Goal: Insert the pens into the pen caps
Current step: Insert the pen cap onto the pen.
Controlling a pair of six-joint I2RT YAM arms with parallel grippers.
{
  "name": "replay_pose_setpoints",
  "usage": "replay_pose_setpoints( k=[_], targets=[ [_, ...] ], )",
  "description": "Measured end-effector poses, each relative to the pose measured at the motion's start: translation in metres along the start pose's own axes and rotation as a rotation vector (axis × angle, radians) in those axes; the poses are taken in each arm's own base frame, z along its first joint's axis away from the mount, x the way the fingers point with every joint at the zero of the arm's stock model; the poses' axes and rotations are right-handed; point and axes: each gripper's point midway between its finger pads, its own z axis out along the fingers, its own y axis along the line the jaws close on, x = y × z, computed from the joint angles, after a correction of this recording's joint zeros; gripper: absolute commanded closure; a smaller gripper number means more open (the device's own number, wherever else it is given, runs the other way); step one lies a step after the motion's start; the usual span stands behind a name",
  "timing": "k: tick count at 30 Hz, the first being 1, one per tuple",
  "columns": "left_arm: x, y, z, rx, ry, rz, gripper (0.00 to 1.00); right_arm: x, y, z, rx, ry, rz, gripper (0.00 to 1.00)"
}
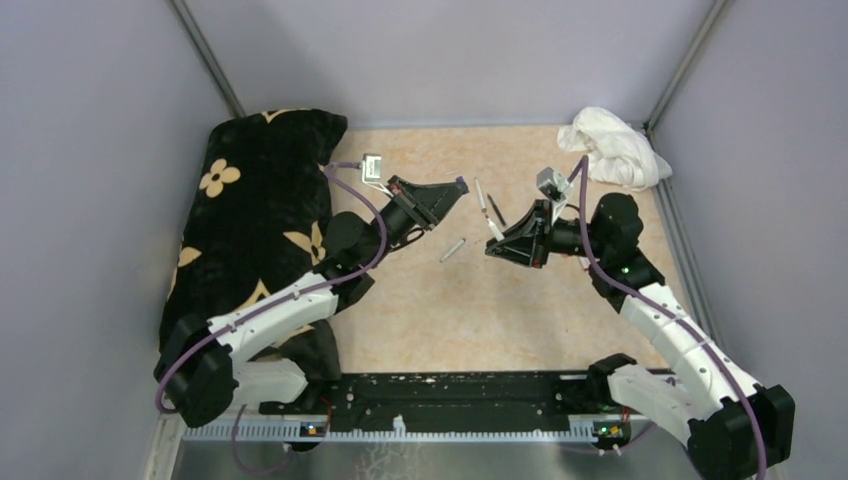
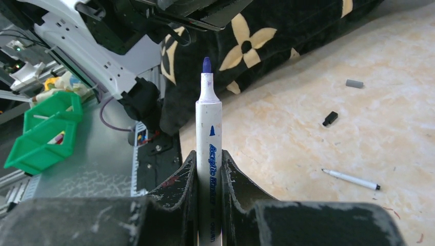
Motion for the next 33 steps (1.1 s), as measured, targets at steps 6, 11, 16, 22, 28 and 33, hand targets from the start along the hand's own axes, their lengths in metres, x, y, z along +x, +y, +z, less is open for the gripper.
replay_pose_setpoints(
  k=[6,11,16,22,28,33],
  targets=[
    [-0.004,-0.026,0.013,0.137,-0.018,-0.051,1.00,-0.012,0.007,0.004,-0.013,-0.040,0.039,1.00],
    [0.000,-0.035,0.017,0.194,-0.004,-0.074,1.00,-0.024,0.008,0.006,-0.006,-0.082,0.053,1.00],
    [-0.003,-0.045,0.017,0.237,-0.006,-0.082,1.00,-0.029,0.002,0.009,0.011,-0.104,0.074,1.00],
    [0.003,-0.046,0.020,0.259,0.013,-0.087,1.00,-0.030,-0.008,0.014,0.027,-0.116,0.104,1.00],
    [0.010,-0.041,0.021,0.254,0.035,-0.090,1.00,-0.030,-0.009,0.015,0.030,-0.118,0.119,1.00],
    [0.009,-0.042,0.021,0.259,0.035,-0.093,1.00,-0.030,-0.009,0.015,0.030,-0.119,0.118,1.00]
  ],
)
